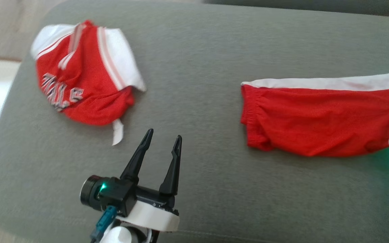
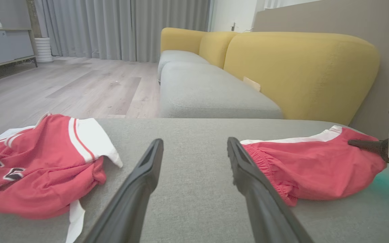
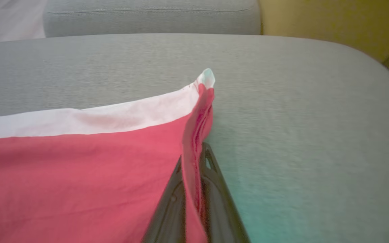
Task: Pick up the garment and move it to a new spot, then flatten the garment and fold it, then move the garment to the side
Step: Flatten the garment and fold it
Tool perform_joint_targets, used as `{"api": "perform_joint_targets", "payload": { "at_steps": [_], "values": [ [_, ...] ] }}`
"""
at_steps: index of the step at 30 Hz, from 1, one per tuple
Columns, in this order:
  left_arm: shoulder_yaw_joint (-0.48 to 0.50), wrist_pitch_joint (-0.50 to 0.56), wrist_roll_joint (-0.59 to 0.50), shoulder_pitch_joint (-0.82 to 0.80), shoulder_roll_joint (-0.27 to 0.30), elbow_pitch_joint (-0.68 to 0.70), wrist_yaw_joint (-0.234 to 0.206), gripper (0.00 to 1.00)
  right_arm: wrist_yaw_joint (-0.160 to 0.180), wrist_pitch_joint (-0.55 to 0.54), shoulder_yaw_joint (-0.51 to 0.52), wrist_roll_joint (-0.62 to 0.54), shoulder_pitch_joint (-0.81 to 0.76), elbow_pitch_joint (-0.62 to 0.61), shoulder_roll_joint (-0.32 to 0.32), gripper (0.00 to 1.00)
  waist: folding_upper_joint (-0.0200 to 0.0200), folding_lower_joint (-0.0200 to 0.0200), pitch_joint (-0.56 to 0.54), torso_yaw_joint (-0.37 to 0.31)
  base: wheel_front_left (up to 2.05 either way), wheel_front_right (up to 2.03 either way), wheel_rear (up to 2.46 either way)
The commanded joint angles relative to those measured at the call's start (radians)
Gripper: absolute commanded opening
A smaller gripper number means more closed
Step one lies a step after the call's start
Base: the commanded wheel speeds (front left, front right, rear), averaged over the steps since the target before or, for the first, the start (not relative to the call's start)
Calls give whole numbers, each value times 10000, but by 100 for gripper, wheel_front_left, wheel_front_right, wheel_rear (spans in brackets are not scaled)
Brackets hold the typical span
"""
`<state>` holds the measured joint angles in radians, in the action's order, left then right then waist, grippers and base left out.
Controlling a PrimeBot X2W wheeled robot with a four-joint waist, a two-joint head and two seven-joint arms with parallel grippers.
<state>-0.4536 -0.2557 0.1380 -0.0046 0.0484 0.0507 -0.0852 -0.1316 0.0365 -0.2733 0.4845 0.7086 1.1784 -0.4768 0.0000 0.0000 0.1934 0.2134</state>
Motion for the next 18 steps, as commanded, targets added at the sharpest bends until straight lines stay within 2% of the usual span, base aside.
{"api": "perform_joint_targets", "payload": {
  "at_steps": [1,6,9,14,18],
  "values": [
    [317,-61,-91,-137,18,267,44,100,9,190,-193,-114,98,-188,-367,0,0,0,-241,-583,0,0,0],
    [286,-61,-112,-176,18,226,123,100,9,331,-381,-542,325,-224,-763,0,0,0,-287,-1058,0,0,0],
    [240,-61,-115,-217,18,158,146,100,9,488,-427,-784,562,-302,-752,0,0,0,-325,-1203,0,0,0],
    [95,-61,-72,-373,18,71,107,100,9,779,-506,-1211,950,-614,-384,0,0,0,-426,-1225,0,0,0],
    [-19,-61,40,-356,18,-24,19,100,9,1063,-334,-1127,860,-1167,409,0,0,0,-687,-972,0,0,0]
  ]
}}
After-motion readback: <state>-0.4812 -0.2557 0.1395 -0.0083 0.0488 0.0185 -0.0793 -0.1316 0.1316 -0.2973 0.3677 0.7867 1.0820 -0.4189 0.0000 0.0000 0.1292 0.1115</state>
